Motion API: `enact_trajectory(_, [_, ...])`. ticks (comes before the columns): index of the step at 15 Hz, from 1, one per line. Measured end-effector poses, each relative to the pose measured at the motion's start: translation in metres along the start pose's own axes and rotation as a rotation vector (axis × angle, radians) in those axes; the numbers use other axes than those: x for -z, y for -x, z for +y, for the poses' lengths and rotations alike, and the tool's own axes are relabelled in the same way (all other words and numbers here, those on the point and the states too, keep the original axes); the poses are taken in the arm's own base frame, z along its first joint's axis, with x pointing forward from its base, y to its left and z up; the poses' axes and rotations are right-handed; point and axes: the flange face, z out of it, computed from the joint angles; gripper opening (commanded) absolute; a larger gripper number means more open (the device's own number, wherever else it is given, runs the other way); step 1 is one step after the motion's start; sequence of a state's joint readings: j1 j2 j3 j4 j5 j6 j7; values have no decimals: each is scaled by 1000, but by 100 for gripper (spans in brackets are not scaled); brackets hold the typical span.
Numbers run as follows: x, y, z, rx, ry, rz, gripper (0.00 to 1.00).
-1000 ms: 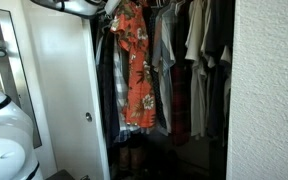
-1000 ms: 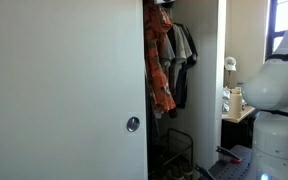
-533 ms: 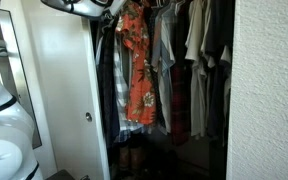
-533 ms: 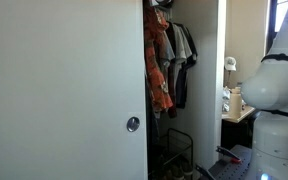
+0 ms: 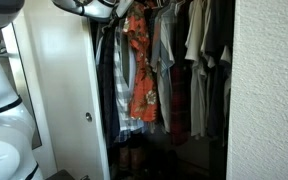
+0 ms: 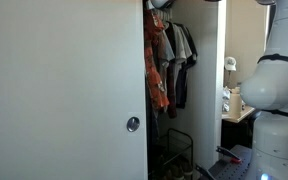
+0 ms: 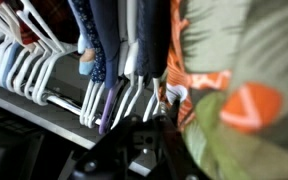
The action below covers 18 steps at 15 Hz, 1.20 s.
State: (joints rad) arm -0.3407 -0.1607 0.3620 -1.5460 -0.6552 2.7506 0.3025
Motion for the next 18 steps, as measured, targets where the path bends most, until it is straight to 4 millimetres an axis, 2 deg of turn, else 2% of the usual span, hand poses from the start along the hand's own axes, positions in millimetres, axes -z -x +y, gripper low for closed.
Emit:
enact_trajectory(6, [-24, 6, -11, 10, 16, 4, 2])
enact_trajectory(12, [-29, 7, -15, 14, 23, 9, 2])
enact_trajectory(13, [-29, 7, -16, 14, 23, 9, 31])
enact_trajectory(14, [-29, 7, -16, 15, 23, 9, 32])
enact_trajectory(18, [-21, 1, -14, 10, 26, 24, 61])
